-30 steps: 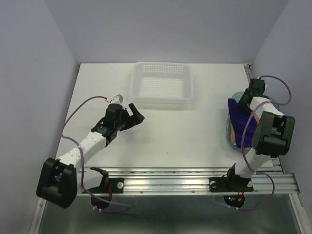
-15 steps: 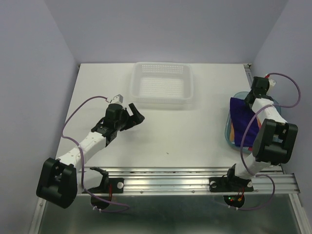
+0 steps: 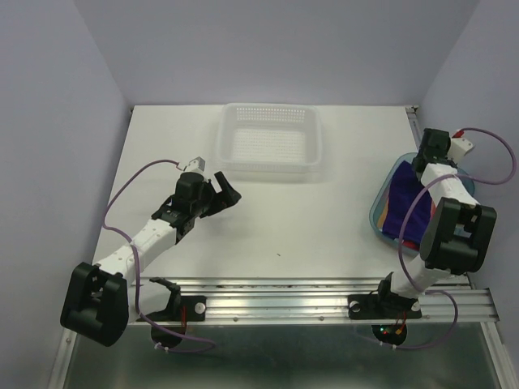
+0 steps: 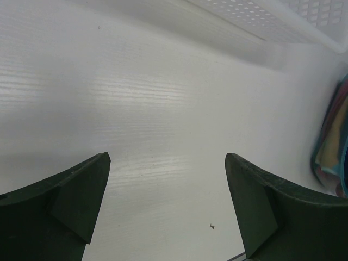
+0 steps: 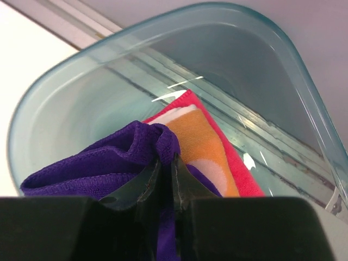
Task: Fold and stack the towels
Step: Neatly place the folded towel into the bin
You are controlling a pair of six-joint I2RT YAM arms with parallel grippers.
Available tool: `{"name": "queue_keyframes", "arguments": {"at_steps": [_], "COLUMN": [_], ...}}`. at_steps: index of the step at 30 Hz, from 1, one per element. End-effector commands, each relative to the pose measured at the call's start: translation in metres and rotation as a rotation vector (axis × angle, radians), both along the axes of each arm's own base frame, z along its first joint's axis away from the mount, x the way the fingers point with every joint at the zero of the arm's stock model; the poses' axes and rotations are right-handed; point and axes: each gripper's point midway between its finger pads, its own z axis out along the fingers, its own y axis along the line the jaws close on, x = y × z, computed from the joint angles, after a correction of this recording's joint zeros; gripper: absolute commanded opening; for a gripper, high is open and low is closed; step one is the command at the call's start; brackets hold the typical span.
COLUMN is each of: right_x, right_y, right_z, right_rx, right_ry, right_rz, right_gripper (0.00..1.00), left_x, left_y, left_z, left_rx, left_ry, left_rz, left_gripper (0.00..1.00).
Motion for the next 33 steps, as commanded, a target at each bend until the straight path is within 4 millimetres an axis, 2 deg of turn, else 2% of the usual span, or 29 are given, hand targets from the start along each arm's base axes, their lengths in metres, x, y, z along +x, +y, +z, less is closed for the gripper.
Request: {"name": "queue_keyframes", "arguments": {"at_steps": [1, 4, 7, 11, 15, 18, 24, 27, 29, 30, 31, 32, 33], "right_x": [-0.007, -0.002, -0.002, -0.002, -0.011, -0.017, -0.023, -0.022, -0.018, -0.017, -0.012, -0.008, -0.004], "right_y": [-0.015, -0.01, -0.007, -0.006, -0.01, -0.012, -0.019, -0.026, -0.03, -0.034, -0.035, -0.035, -0.034], "right_z": [0.002, 0.0, 0.011, 0.048, 0.069, 0.07, 0.051, 0.037, 0.028, 0.026, 0.026, 0.021, 0.025], "right_rx": [-0.017, 0.002, 0.002, -0.022, -0.048, -0.049, -0.028, -0.024, -0.014, -0.018, -0.015, -0.011, -0.003], "right_ry": [0.003, -0.014, -0.051, -0.136, -0.163, -0.165, -0.126, -0.094, -0.071, -0.063, -0.061, -0.04, -0.036], "right_rz": [-0.117, -0.07, -0.049, -0.04, -0.079, -0.113, -0.153, -0.167, -0.171, -0.173, -0.157, -0.136, -0.117], "right_gripper": [0.16, 0.14, 0.11, 0.1, 0.09, 0.09, 0.1, 0.16, 0.28, 0.35, 0.53, 0.6, 0.71], "left_x": [0.012, 0.013, 0.013, 0.012, 0.012, 0.012, 0.011, 0.011, 0.011, 0.011, 0.01, 0.01, 0.01], "left_y": [-0.007, -0.008, -0.011, -0.013, -0.014, -0.016, -0.017, -0.017, -0.017, -0.017, -0.017, -0.017, -0.018], "left_z": [0.027, 0.027, 0.026, 0.024, 0.022, 0.022, 0.021, 0.022, 0.022, 0.023, 0.022, 0.022, 0.023], "left_rx": [-0.027, -0.027, -0.035, -0.038, -0.04, -0.045, -0.05, -0.051, -0.051, -0.051, -0.051, -0.052, -0.053], "left_ry": [-0.086, -0.087, -0.084, -0.083, -0.077, -0.075, -0.073, -0.076, -0.078, -0.08, -0.078, -0.077, -0.08], "left_rz": [-0.015, -0.017, -0.034, -0.042, -0.049, -0.057, -0.064, -0.064, -0.064, -0.065, -0.066, -0.066, -0.071], "left_gripper": [0.99, 0.99, 0.99, 0.99, 0.99, 0.99, 0.99, 0.99, 0.99, 0.99, 0.99, 0.99, 0.99]}}
